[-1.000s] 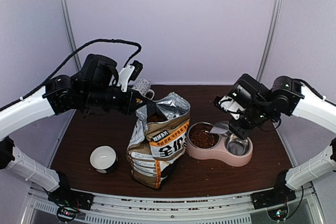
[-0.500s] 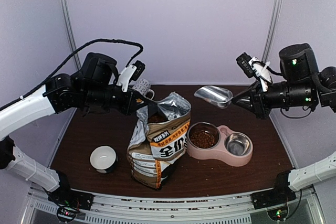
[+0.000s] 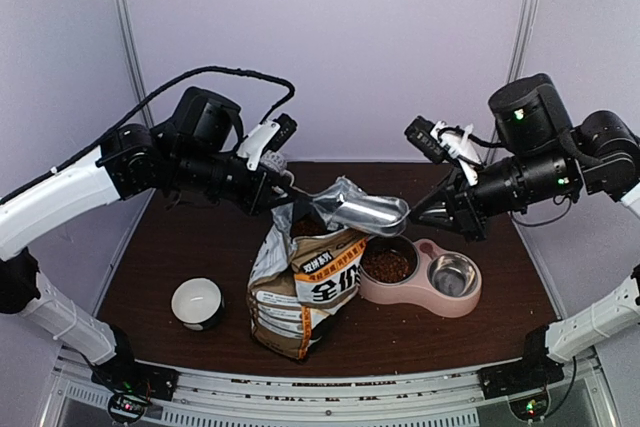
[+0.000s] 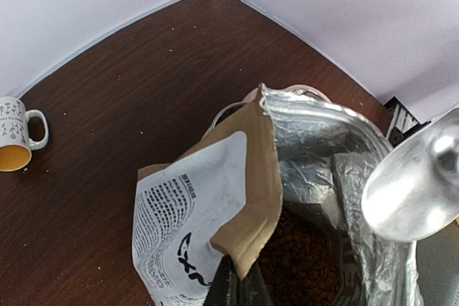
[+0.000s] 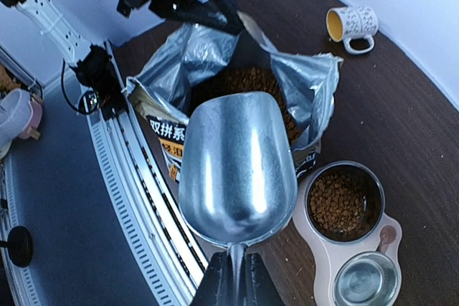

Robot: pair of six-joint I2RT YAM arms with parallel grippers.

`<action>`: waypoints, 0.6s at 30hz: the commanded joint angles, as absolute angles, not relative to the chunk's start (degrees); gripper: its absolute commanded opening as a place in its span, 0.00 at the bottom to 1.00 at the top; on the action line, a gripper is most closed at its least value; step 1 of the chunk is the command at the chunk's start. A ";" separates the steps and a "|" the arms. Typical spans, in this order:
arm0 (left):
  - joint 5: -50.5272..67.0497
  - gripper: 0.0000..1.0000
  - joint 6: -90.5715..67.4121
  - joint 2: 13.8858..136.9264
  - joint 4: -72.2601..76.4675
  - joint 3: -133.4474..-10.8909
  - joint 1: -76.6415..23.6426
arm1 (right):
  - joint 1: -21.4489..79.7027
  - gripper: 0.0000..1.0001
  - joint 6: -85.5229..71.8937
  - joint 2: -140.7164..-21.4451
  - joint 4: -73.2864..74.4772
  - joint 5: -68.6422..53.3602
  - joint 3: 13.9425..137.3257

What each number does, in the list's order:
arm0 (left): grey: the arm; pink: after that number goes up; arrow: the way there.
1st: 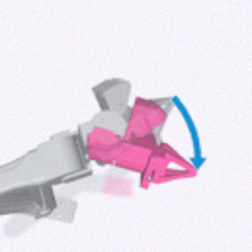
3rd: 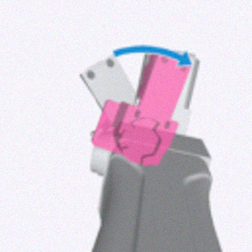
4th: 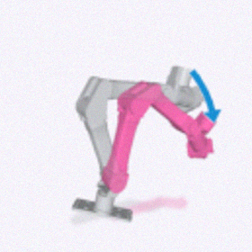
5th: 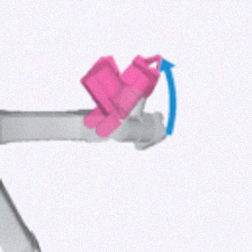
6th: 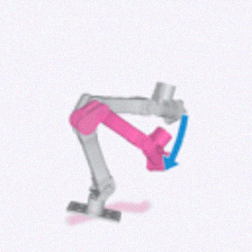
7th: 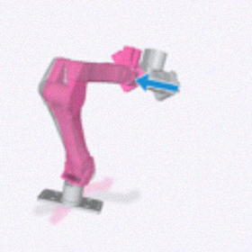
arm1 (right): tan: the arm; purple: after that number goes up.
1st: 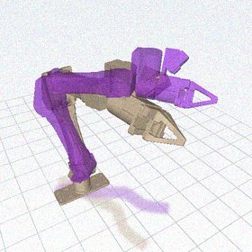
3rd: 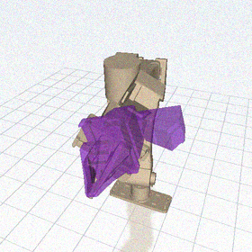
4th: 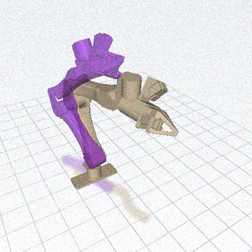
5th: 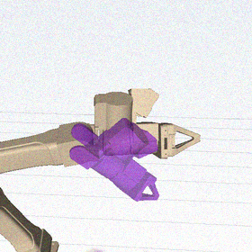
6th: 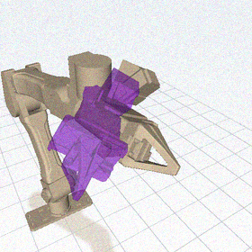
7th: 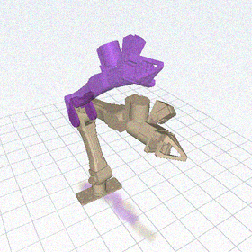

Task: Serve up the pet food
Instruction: Insert the spatula into the pet food bag.

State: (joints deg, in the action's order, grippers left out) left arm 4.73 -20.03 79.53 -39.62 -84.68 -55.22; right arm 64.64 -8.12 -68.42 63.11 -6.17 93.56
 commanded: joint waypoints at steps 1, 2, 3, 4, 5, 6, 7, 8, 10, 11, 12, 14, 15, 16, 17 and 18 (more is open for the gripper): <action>8.88 0.00 -15.09 79.69 -26.66 -93.50 -57.28 | 66.21 0.00 -7.55 -72.14 68.74 -4.09 95.73; 9.33 0.00 -14.55 80.12 -26.71 -93.93 -57.77 | 66.41 0.00 -7.66 -72.79 69.44 -3.21 96.32; 9.97 0.00 -14.16 80.46 -26.64 -94.12 -58.21 | 66.64 0.00 -7.78 -74.32 70.21 -2.75 97.12; 10.53 0.00 -13.79 80.79 -26.63 -94.39 -58.75 | 66.76 0.00 -8.02 -75.63 70.95 -2.39 98.23; 10.87 0.00 -13.29 81.09 -26.71 -94.56 -59.12 | 66.91 0.00 -8.18 -76.87 71.86 -1.91 99.38; 11.24 0.00 -12.81 81.32 -26.70 -94.57 -59.45 | 67.08 0.00 -8.44 -78.12 72.57 -1.40 100.61; 11.44 0.00 -12.29 81.52 -26.69 -94.53 -59.80 | 67.14 0.00 -8.62 -79.23 73.15 -1.13 101.58; 11.28 0.00 -12.03 81.74 -26.72 -94.42 -59.99 | 67.21 0.00 -9.00 -80.19 73.44 -0.91 102.37; 10.86 0.00 -12.11 81.96 -26.72 -94.11 -60.22 | 67.30 0.00 -9.71 -82.36 75.08 -0.31 103.99; 10.67 0.00 -12.29 82.00 -26.60 -93.82 -60.21 | 67.28 0.00 -10.01 -83.74 76.34 0.10 105.04; 10.57 0.00 -12.45 81.92 -26.36 -93.52 -60.27 | 67.29 0.00 -10.50 -84.89 77.61 0.72 105.79; 9.47 0.00 -13.37 81.71 -25.10 -92.65 -60.44 | 67.20 0.00 -12.20 -86.57 79.14 1.05 106.26; 8.50 0.00 -14.14 81.55 -24.15 -91.92 -60.51 | 67.18 0.00 -13.01 -87.53 79.90 0.63 106.52; 5.34 0.00 -16.20 81.20 -22.16 -89.20 -60.73 | 67.20 0.00 -15.72 -90.62 82.22 -0.38 107.84; 4.07 0.00 -17.25 80.95 -21.36 -87.96 -60.81 | 67.17 0.00 -16.71 -91.89 83.47 -0.97 108.18; 3.21 0.00 -18.50 80.60 -20.37 -86.59 -60.86 | 67.15 0.00 -17.59 -92.99 84.63 -1.40 108.17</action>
